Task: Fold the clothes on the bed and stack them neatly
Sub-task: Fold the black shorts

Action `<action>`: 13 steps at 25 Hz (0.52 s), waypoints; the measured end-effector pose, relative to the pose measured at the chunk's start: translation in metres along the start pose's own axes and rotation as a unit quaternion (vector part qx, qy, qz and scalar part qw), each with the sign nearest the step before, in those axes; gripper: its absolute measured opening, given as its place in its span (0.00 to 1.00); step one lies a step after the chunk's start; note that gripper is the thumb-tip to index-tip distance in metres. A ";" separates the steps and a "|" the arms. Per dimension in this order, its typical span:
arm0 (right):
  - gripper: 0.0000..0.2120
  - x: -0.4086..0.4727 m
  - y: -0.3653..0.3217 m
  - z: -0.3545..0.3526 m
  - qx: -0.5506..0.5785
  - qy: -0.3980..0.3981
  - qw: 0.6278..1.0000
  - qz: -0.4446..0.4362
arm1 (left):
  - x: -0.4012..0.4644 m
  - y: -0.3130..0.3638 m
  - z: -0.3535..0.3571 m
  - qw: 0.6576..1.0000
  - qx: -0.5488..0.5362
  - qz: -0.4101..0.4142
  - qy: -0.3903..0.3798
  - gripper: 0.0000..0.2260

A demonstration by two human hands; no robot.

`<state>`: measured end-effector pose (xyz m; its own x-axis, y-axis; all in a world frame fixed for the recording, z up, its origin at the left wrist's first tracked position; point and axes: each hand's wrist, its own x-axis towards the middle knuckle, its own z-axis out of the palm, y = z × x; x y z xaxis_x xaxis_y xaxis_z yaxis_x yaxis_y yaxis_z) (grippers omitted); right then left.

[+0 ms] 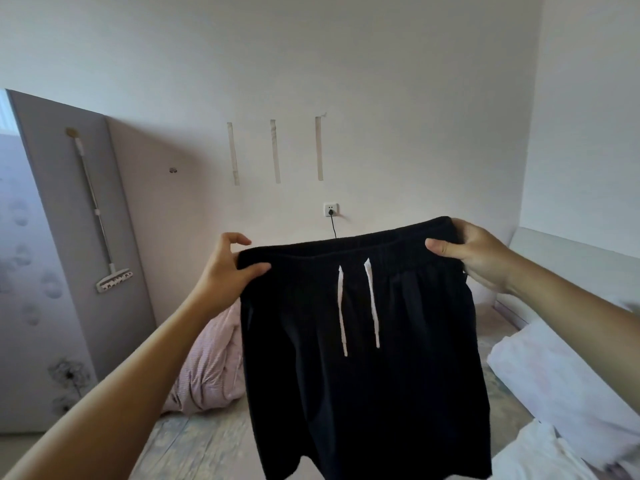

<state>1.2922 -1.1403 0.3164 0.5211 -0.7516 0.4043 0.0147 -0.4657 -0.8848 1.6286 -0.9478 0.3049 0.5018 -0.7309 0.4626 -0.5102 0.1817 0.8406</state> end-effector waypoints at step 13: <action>0.12 0.012 0.000 -0.007 -0.016 -0.051 0.998 0.030 | 0.017 0.006 -0.003 0.981 0.187 0.006 0.043 0.29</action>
<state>1.2922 -1.1525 0.3228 0.6039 -0.7286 0.3230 -0.0458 -0.4363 -0.8986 1.6365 -0.9571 0.3191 0.5432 -0.6696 0.5065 -0.7284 -0.0758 0.6810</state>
